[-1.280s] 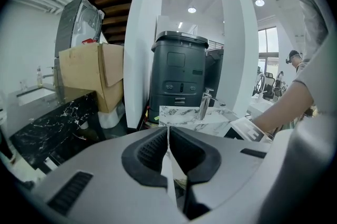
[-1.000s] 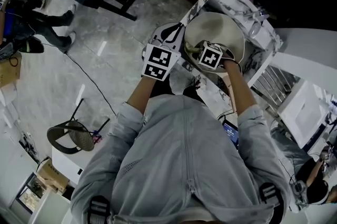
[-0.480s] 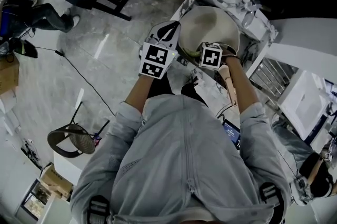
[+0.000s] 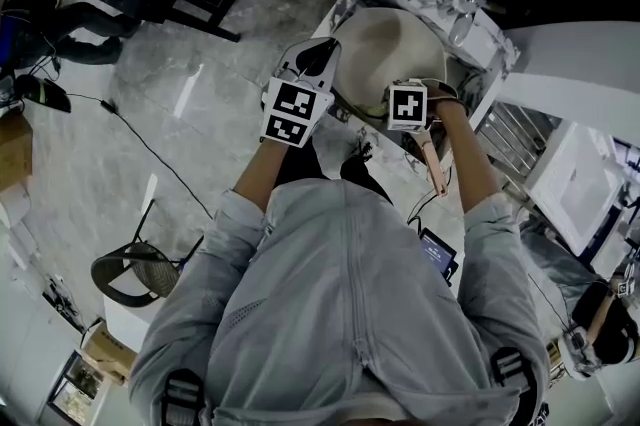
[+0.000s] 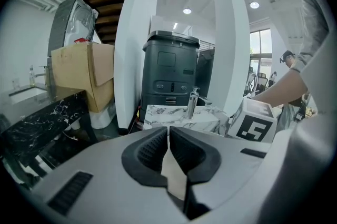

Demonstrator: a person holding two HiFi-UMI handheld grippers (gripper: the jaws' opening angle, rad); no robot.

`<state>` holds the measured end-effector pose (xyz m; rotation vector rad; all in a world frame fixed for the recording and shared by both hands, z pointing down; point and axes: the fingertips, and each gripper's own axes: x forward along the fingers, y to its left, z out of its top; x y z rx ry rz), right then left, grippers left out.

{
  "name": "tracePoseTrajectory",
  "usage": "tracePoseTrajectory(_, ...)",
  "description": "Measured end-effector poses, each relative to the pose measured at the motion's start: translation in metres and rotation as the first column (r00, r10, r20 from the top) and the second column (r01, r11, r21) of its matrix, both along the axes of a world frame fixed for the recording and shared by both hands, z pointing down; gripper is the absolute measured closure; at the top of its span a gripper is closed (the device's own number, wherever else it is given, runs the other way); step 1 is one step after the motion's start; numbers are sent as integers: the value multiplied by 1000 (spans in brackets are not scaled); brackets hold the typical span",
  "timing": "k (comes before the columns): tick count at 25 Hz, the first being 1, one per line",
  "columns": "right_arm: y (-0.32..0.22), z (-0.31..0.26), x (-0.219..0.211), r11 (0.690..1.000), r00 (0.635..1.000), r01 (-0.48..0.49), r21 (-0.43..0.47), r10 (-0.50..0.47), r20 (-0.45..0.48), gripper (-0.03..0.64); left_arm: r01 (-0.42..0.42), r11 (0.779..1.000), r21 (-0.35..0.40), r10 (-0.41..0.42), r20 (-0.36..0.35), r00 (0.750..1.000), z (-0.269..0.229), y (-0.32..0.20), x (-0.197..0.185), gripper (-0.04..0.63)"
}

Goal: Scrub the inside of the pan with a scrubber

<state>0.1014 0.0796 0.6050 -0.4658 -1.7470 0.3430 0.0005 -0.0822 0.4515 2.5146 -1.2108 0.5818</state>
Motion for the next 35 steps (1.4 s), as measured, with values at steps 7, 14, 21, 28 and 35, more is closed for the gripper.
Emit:
tracePoseTrajectory(7, -11, 7, 49, 995, 975, 97, -5, -96, -202, 532, -32, 999, -7, 32, -2, 999, 3, -4, 7, 566)
tracePoseTrajectory(14, -26, 1, 69, 997, 950, 31, -74, -53, -307, 532, -43, 999, -17, 43, -4, 999, 8, -10, 12, 566)
tracePoseTrajectory(21, -39, 11, 91, 984, 869, 172, -44, -173, -464, 534, -57, 998, -28, 57, 2, 998, 12, -11, 16, 565)
tracePoseTrajectory(28, -70, 31, 113, 978, 829, 203, 52, -143, -540, 534, -53, 998, -42, 53, 4, 999, 16, -12, 10, 566)
tracePoseTrajectory(35, -116, 37, 123, 944, 851, 181, 275, -10, -526, 534, -64, 996, -54, 64, -3, 998, 19, -12, 11, 566)
